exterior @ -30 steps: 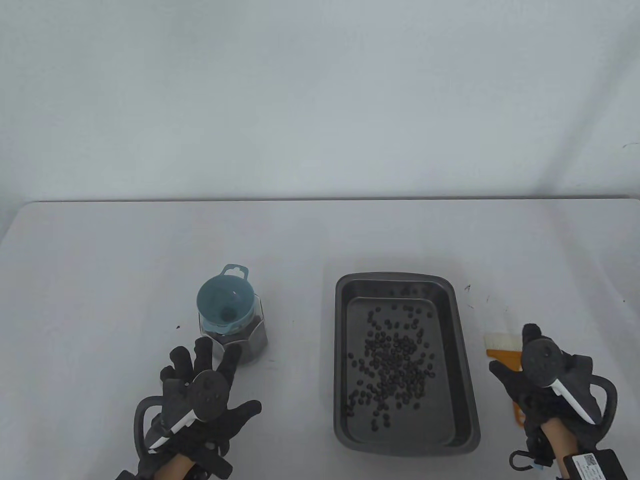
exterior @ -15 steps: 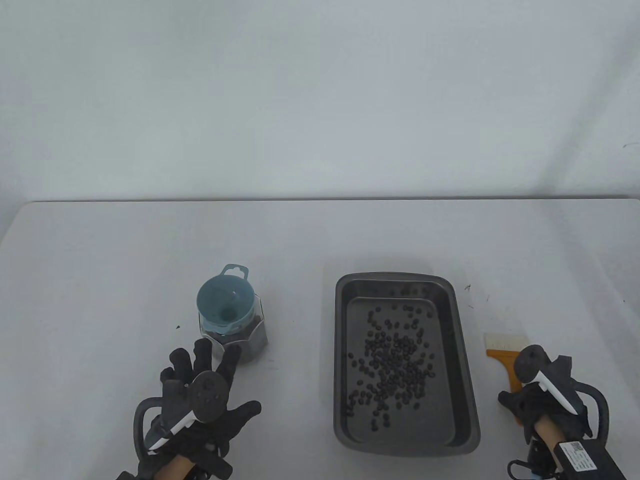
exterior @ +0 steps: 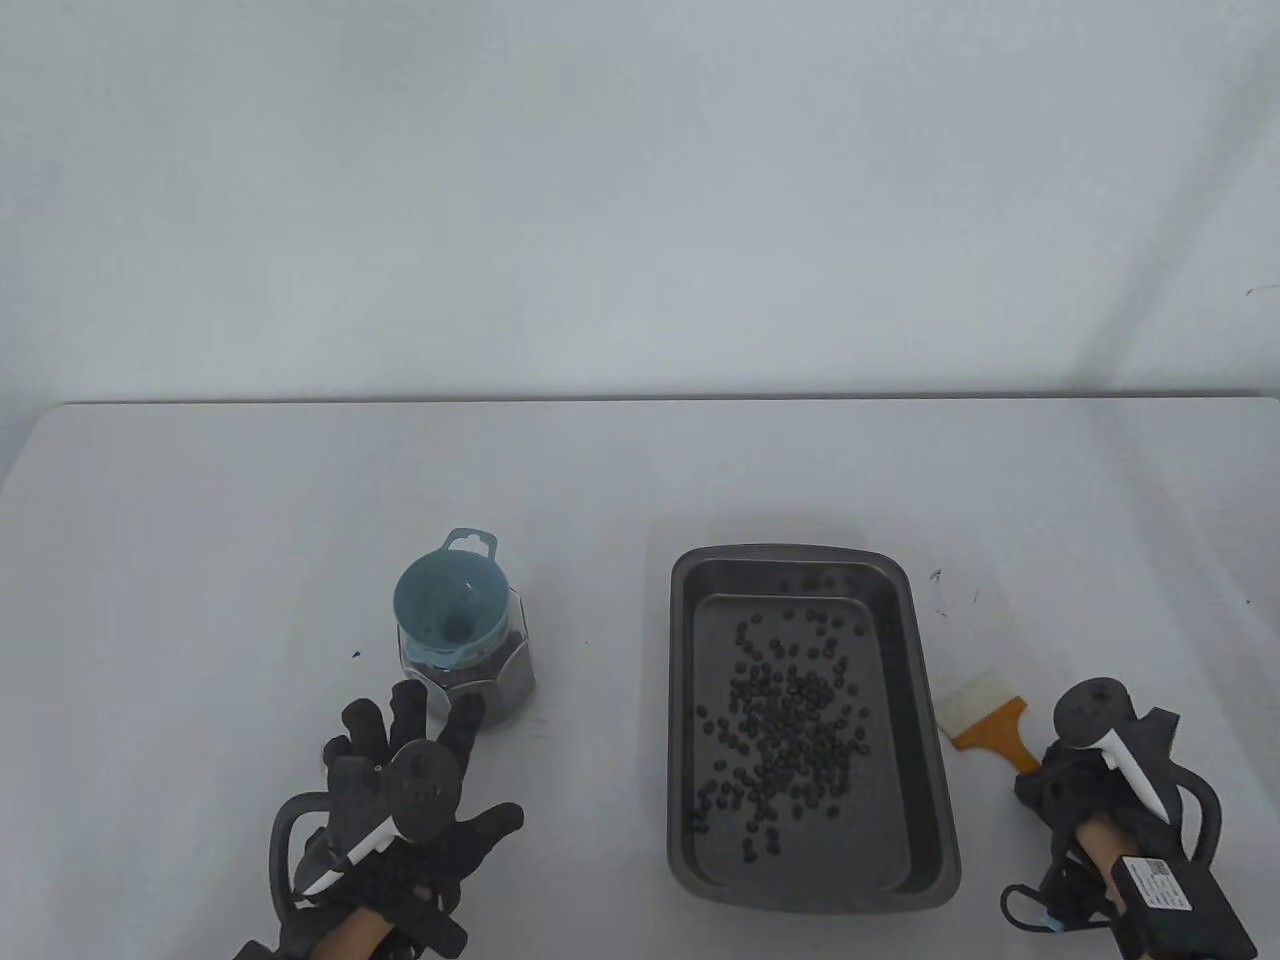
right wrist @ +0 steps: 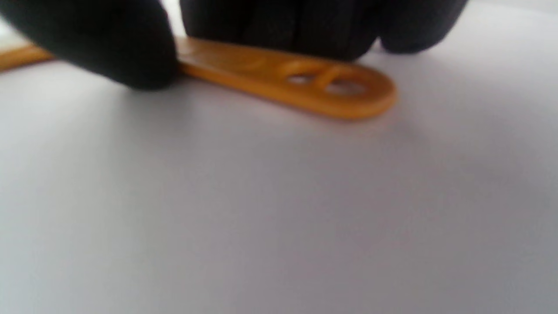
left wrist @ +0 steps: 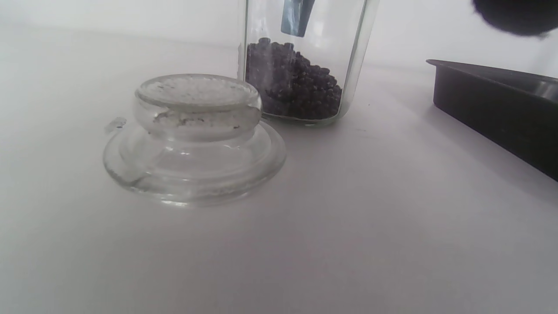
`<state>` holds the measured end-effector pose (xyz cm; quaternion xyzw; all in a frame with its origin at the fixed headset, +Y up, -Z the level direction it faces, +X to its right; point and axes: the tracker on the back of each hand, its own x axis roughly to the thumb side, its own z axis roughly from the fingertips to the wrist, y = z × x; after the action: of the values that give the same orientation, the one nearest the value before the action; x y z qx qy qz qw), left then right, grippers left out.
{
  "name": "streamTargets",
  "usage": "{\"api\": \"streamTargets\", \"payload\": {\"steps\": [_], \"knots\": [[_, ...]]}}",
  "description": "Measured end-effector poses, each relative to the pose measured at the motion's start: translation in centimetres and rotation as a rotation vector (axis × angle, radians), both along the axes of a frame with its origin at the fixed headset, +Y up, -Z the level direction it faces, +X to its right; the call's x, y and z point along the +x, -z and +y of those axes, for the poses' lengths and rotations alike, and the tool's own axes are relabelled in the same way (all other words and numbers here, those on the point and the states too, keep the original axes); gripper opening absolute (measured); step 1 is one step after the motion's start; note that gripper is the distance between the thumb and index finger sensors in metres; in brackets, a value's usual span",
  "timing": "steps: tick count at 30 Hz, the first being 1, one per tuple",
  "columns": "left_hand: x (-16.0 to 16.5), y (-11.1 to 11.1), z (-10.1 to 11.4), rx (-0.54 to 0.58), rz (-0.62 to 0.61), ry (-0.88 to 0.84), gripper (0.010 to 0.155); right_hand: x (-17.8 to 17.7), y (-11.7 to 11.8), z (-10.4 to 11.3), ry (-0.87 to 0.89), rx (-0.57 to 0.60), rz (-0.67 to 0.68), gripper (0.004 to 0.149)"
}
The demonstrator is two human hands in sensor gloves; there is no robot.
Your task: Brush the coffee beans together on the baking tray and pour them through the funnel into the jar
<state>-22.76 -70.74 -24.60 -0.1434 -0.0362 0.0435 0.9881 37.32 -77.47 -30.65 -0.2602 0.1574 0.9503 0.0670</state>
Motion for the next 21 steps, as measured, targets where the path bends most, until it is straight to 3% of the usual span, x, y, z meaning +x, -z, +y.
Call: {"api": "streamTargets", "payload": {"steps": [5, 10, 14, 18, 21], "knots": [[0.0, 0.0, 0.0, -0.005, -0.004, -0.002, 0.095, -0.2, 0.1, -0.2, -0.055, -0.009, 0.095, 0.058], [0.0, 0.1, -0.1, -0.016, -0.007, -0.008, 0.095, 0.6, 0.1, 0.2, 0.026, -0.052, 0.114, 0.051], [0.0, 0.1, 0.0, -0.015, -0.009, -0.019, 0.095, 1.7, -0.1, 1.3, 0.178, 0.089, 0.086, 0.038], [-0.1, 0.2, 0.0, -0.017, -0.012, -0.034, 0.095, 2.0, -0.2, 2.5, 0.259, 0.197, 0.07, 0.041], [-0.1, 0.2, -0.1, -0.017, -0.014, -0.036, 0.095, 1.7, -0.3, 4.2, 0.21, 0.296, 0.085, 0.043]]}}
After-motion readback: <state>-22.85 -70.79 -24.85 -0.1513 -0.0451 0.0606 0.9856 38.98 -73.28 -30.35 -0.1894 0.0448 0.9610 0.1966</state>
